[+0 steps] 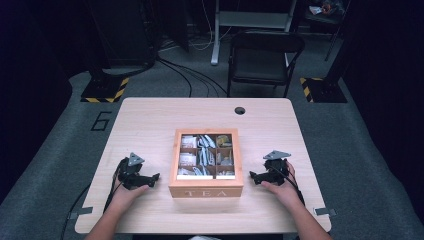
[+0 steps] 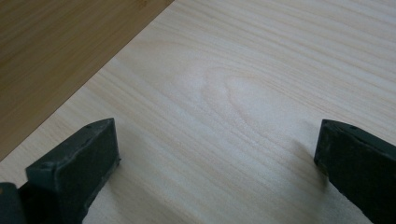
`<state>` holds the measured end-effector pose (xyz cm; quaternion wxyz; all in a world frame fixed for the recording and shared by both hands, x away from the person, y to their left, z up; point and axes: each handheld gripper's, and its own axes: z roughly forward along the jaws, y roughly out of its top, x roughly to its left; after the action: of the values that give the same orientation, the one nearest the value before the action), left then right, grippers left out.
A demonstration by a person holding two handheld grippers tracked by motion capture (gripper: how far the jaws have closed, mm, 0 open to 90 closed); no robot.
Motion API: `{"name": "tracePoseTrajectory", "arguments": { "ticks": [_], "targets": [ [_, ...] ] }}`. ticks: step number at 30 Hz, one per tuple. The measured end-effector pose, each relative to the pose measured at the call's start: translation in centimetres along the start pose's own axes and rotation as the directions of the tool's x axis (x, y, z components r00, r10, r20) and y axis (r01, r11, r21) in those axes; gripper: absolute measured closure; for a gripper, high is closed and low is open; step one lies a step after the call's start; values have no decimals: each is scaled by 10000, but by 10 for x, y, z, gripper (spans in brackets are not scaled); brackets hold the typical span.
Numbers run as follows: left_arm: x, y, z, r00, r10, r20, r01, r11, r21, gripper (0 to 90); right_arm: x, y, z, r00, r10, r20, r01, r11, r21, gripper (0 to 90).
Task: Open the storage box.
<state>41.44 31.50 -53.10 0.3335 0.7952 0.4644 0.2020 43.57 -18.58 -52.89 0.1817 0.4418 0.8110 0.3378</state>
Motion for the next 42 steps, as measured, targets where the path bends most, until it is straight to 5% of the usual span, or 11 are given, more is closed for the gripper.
{"name": "tracePoseTrajectory", "arguments": {
  "ticks": [22,30,35,38,42],
  "targets": [
    [0,-1,-1,10000,-46,53,46,10000,-45,8,-1,-2,-2,9996,-237,-138,237,9997,-33,0],
    [1,-1,-2,10000,-79,-5,79,9999,-147,50,0,-3,-3,9995,-163,-276,162,9999,-33,20],
    [1,-1,-4,10000,-79,10,79,9995,-321,153,-1,-2,-3,9993,-243,-273,242,9997,-42,27],
    [1,-1,-7,9998,-189,-37,188,9994,-294,233,0,-1,-7,9991,-286,-307,280,9994,-197,188],
    [1,1,-11,9992,-360,157,361,9993,-63,289,-1,-1,-9,9990,-310,-325,305,9994,-162,257]
  ]
}}
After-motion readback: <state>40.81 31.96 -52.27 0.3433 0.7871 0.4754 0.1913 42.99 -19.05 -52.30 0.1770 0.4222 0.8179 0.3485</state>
